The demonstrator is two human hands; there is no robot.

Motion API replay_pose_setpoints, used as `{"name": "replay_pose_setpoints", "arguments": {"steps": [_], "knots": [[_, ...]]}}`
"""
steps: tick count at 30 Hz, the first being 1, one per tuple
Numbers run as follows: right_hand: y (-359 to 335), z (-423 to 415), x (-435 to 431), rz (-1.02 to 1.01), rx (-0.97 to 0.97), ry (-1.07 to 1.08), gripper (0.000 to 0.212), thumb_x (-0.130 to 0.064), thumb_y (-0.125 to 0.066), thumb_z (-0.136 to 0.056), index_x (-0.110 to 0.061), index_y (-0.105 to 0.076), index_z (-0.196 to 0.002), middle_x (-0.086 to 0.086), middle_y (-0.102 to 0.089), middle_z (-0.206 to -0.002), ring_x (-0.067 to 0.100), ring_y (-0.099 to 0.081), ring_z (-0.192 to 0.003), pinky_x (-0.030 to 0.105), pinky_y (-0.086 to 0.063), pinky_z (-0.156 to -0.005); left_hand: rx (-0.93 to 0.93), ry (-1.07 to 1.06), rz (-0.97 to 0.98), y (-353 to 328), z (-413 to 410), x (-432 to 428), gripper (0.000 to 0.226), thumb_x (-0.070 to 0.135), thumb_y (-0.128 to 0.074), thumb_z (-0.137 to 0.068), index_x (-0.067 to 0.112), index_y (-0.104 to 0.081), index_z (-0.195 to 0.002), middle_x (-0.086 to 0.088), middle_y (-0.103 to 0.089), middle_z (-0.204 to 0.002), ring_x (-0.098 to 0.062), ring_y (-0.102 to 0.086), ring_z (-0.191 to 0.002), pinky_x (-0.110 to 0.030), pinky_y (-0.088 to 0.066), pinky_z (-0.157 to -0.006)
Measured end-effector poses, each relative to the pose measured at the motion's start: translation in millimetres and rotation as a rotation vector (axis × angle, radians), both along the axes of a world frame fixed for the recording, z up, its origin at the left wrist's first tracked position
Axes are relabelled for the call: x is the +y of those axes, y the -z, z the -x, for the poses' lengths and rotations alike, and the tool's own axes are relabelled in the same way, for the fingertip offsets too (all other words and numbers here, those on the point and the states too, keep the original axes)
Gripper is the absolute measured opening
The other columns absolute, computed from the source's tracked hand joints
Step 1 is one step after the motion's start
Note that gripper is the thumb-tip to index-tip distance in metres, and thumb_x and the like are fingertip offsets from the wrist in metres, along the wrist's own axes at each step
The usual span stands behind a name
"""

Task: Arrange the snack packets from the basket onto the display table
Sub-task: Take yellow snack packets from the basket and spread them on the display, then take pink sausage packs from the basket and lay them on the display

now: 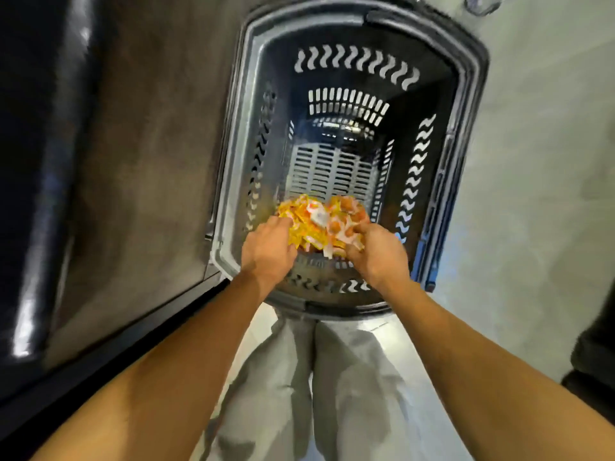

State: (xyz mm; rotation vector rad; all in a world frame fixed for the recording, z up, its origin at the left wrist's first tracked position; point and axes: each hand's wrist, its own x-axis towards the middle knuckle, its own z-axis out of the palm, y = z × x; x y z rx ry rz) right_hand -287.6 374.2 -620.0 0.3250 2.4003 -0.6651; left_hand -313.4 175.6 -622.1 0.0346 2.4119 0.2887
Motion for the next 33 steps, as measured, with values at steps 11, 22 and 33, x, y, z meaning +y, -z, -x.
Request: {"name": "replay_pose_setpoints", "arguments": {"steps": [11,22,33], "knots": [[-347.2,53.6,10.3,-0.198,0.226,-0.408,0.024,-0.033,-0.053,-0.091,-0.017,-0.061,-0.106,0.008,-0.065,-0.108,0.033,-0.062,-0.104,0.04,-0.048,-0.081,0.302,0.048,-0.088,-345.7,41.7,14.8,0.029,0.03,-0.051,-0.091,0.018,-0.058,-0.116,-0.006,-0.062,-0.113,-0.033,-0.061,-0.105,-0.045,-0.051,-0.082],[-548.8,113.6,-34.1,-0.123,0.624,-0.685,0.035,-0.034,-0.049,-0.095,-0.021,-0.06,-0.126,0.002,-0.065,-0.118,0.025,-0.062,-0.107,0.038,-0.051,-0.084,0.652,-0.2,-0.091,-549.5,26.0,-36.1,0.022,0.03,-0.05,-0.091,0.019,-0.06,-0.108,-0.003,-0.063,-0.107,-0.025,-0.06,-0.1,-0.043,-0.051,-0.081],[-596.7,146.4,-100.0,0.078,0.754,-1.227,0.047,-0.042,-0.044,-0.101,-0.025,-0.046,-0.145,-0.004,-0.059,-0.133,0.016,-0.059,-0.116,0.033,-0.052,-0.094,0.813,-0.75,0.126,-575.5,-68.4,-63.6,0.05,0.044,-0.033,-0.085,0.02,-0.061,-0.117,-0.004,-0.068,-0.11,-0.03,-0.064,-0.098,-0.041,-0.053,-0.076]]}}
